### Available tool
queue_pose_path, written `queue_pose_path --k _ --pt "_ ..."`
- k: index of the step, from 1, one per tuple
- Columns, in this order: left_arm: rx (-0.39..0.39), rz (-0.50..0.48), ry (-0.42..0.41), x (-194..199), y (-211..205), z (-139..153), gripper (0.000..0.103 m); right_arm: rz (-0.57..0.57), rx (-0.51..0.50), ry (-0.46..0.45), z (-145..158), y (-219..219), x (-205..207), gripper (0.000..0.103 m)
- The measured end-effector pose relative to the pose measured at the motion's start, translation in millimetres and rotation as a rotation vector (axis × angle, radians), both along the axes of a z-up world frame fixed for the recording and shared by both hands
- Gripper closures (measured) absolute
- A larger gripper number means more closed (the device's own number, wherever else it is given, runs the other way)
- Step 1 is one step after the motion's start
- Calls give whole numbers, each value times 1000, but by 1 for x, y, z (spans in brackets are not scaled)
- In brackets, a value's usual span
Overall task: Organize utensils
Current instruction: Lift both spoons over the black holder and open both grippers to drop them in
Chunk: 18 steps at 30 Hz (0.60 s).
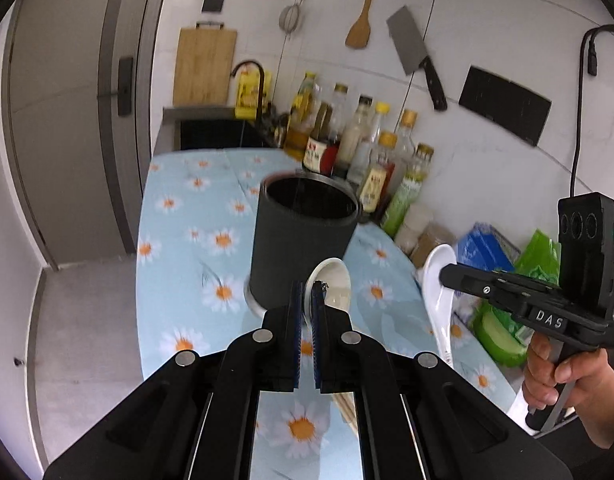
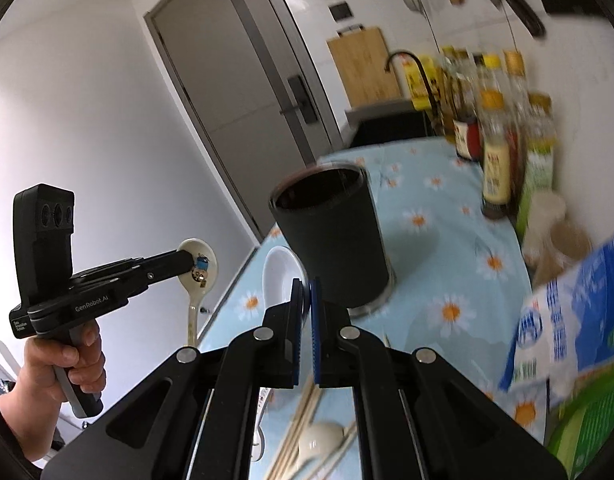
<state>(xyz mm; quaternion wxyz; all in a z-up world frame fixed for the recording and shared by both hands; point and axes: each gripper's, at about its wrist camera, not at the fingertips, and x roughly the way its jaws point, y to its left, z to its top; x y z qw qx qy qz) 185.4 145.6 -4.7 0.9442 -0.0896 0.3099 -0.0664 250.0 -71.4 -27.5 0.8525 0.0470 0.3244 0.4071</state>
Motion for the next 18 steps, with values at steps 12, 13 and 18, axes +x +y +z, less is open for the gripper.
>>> queue_pose_path --k 12,13,18 --pt "74 41 -204 30 4 61 100 -27 66 -240 62 32 30 98" --pt "76 48 -223 34 4 66 100 -34 69 -253 65 34 33 98" --pt "102 97 -318 49 12 87 100 -64 84 -332 82 43 57 98"
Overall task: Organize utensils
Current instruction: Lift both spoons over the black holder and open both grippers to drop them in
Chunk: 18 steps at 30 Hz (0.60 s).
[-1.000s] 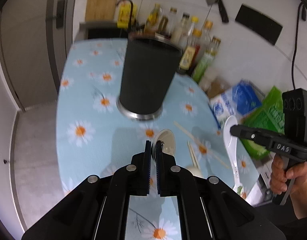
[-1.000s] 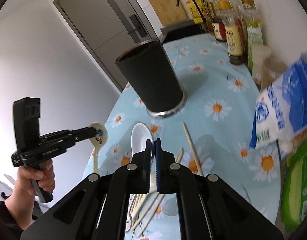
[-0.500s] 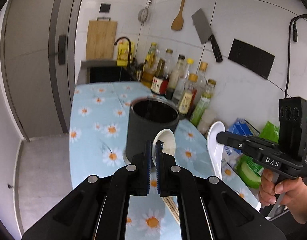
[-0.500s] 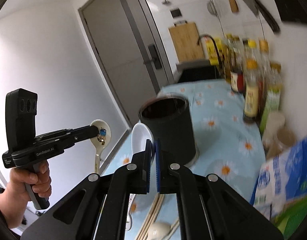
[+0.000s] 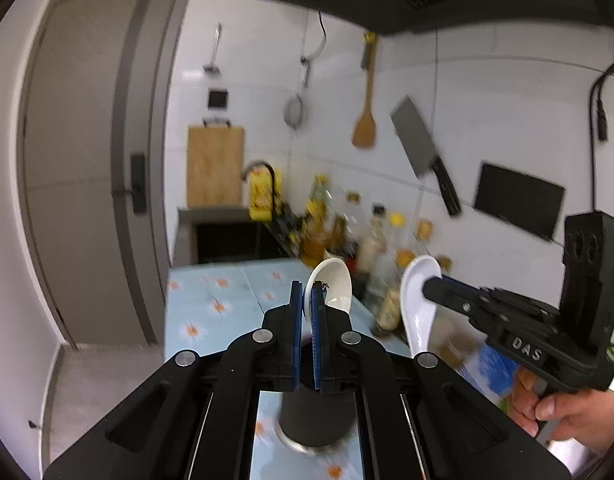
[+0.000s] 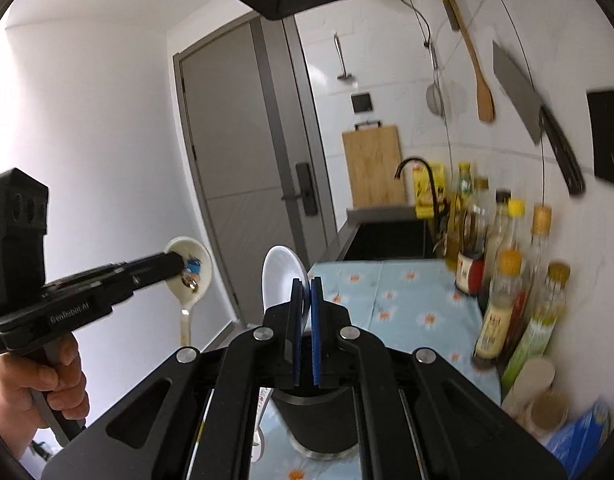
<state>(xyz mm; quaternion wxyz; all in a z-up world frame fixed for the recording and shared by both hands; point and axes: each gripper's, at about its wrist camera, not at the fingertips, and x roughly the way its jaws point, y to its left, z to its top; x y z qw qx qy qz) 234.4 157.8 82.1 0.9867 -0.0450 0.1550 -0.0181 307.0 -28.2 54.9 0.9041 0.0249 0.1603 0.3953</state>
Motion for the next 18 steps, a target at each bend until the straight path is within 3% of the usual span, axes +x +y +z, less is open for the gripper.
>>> queue_pose_path --k 10,18 --pt "58 66 -113 33 15 23 100 -27 20 -95 12 18 37 98" --pt "42 63 -91 59 16 11 100 -84 20 -138 4 24 58 98"
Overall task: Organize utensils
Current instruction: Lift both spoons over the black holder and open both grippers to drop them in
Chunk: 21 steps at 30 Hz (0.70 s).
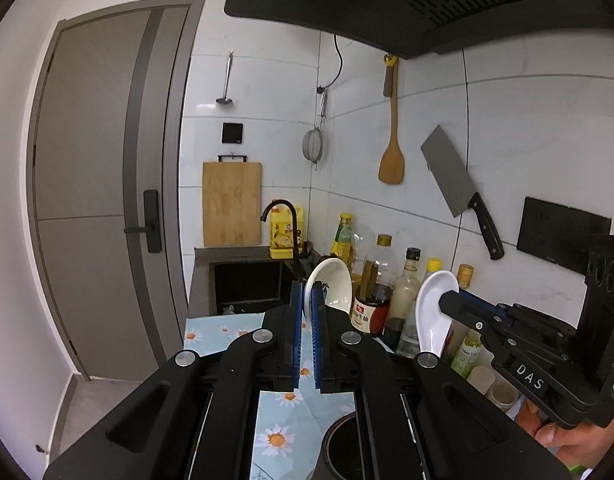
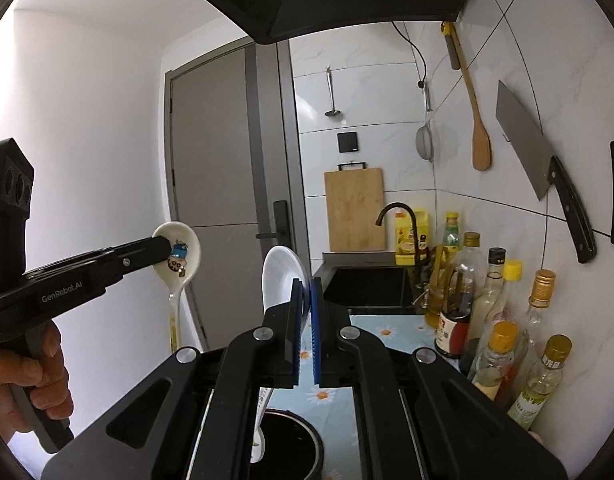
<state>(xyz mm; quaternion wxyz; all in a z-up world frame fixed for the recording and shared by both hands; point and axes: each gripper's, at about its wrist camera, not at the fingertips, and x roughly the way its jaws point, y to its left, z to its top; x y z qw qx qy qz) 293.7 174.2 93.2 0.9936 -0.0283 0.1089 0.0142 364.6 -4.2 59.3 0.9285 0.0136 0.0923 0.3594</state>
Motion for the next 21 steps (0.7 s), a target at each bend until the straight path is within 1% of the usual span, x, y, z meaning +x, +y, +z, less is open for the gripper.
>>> queue_pose_path --k 3,4,12,21 --pt "39 5 3 5 -8 -12 100 -5 1 28 -10 0 6 98" --pt "40 2 10 6 -10 -18 100 -6 -2 33 -13 0 7 98" --pt "37 -15 61 14 -17 -46 100 4 -37 85 -43 8 10 98" --pt "31 -26 105 17 -21 -66 99 16 -63 109 -57 14 10 98"
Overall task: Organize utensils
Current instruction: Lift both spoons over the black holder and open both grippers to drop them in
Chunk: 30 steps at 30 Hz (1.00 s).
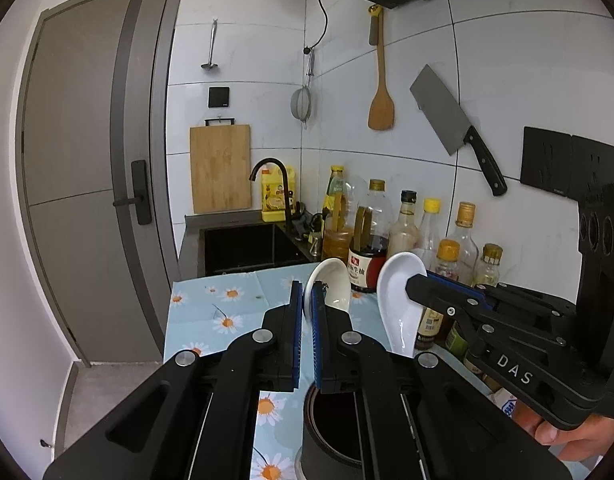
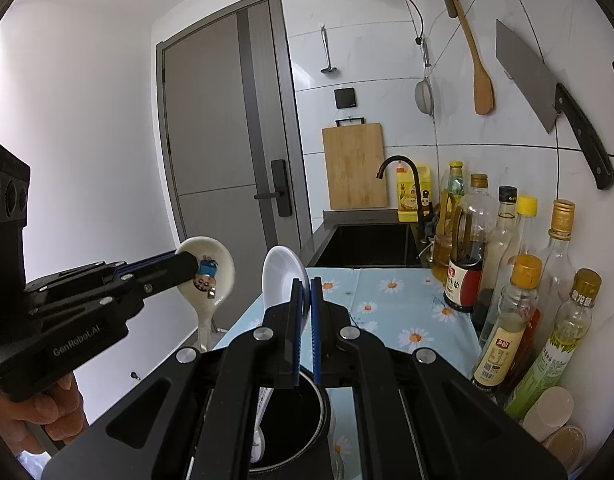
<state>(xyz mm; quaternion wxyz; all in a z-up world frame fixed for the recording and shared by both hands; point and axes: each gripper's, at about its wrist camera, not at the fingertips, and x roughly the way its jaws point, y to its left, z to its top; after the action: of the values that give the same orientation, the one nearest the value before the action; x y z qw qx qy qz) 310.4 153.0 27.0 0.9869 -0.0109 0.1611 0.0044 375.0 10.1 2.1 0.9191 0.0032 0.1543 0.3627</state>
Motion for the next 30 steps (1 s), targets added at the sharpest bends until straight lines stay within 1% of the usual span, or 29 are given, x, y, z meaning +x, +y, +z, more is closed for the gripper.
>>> queue_pose_path --k 4,5,7,8,9,13,19,23,26,30 --pt "-26 -14 33 0 0 -6 95 -1 -4 14 -1 0 0 97" --pt "-30 -21 40 -1 -1 -7 94 5 -2 28 -2 0 0 95" --pt "-31 -20 48 -2 -2 -8 93 8 1 36 -2 -1 -2 90" --pt "-37 -22 52 -3 -2 -9 88 2 -4 33 -2 -1 -3 83" --pt "-45 -24 54 -4 -1 -9 86 5 3 36 -2 -3 -4 82" --pt "-63 -22 51 -8 0 -5 85 1 14 37 2 -7 -7 82" --pt "-62 -13 42 -19 0 0 85 -13 19 28 7 -16 -16 81" --pt "-69 -13 37 -28 0 5 85 -15 21 31 11 -23 -24 78" --pt "-70 -17 35 -38 -2 8 85 -12 9 31 15 -30 -30 78" --pt "-67 -15 32 -51 -3 12 85 -3 -25 55 18 -38 -36 77"
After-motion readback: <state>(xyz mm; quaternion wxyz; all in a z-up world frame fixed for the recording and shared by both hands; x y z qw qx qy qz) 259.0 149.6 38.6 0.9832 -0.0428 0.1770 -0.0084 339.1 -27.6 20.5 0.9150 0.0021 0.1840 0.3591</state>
